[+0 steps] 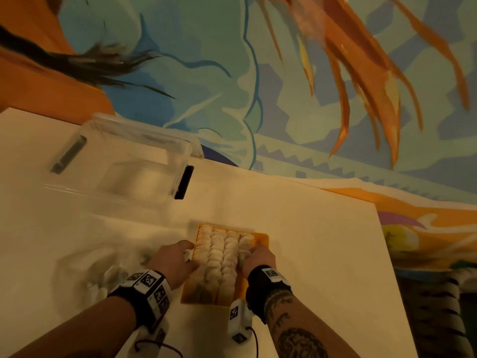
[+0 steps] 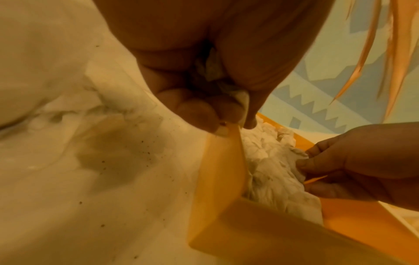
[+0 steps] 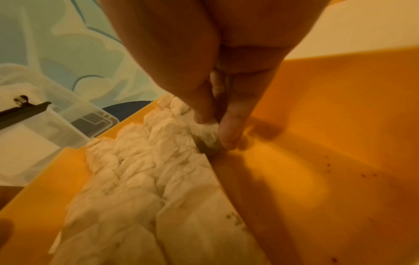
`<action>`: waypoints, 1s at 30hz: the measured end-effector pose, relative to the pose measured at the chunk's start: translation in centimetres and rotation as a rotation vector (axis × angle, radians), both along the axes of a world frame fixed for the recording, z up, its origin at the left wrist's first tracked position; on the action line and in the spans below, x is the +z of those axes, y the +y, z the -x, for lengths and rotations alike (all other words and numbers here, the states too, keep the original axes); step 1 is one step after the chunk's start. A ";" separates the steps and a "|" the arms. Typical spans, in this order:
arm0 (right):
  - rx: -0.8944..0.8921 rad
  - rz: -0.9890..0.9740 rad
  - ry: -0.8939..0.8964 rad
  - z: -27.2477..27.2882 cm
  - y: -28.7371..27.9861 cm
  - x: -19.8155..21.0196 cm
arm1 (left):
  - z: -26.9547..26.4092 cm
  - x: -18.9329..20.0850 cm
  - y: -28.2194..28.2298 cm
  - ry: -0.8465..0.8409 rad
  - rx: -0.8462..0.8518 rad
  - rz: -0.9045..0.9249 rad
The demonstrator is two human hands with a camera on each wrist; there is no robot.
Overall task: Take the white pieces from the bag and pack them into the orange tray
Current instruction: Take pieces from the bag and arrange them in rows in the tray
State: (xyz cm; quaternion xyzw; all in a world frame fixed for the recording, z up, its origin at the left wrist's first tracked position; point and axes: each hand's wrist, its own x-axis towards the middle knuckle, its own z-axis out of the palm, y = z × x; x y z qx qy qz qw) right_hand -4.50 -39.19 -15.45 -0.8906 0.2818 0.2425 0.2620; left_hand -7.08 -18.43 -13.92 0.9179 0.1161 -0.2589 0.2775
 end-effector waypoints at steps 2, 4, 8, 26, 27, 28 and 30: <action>-0.026 -0.025 -0.010 0.1 0.2 0.1 | 0.0 -0.1 0.1 0.003 0.003 0.016; -0.037 -0.054 0.000 0.3 0.4 0.3 | -0.1 -0.1 0.2 0.004 -0.002 0.015; -0.039 -0.078 0.008 1.0 0.2 1.1 | -0.1 -0.1 0.2 -0.005 -0.005 -0.012; 0.271 -0.551 -0.215 4.0 0.5 7.3 | -0.5 4.2 -4.7 -0.063 0.367 0.663; 0.263 -0.612 -0.230 4.4 0.5 7.9 | -0.3 4.4 -5.4 -0.065 0.375 0.718; 0.250 -0.637 -0.244 4.7 0.3 8.4 | -0.2 4.5 -5.9 -0.072 0.381 0.745; 0.169 -0.669 -0.252 5.1 -0.2 9.0 | 0.1 4.7 -6.8 -0.093 0.363 0.716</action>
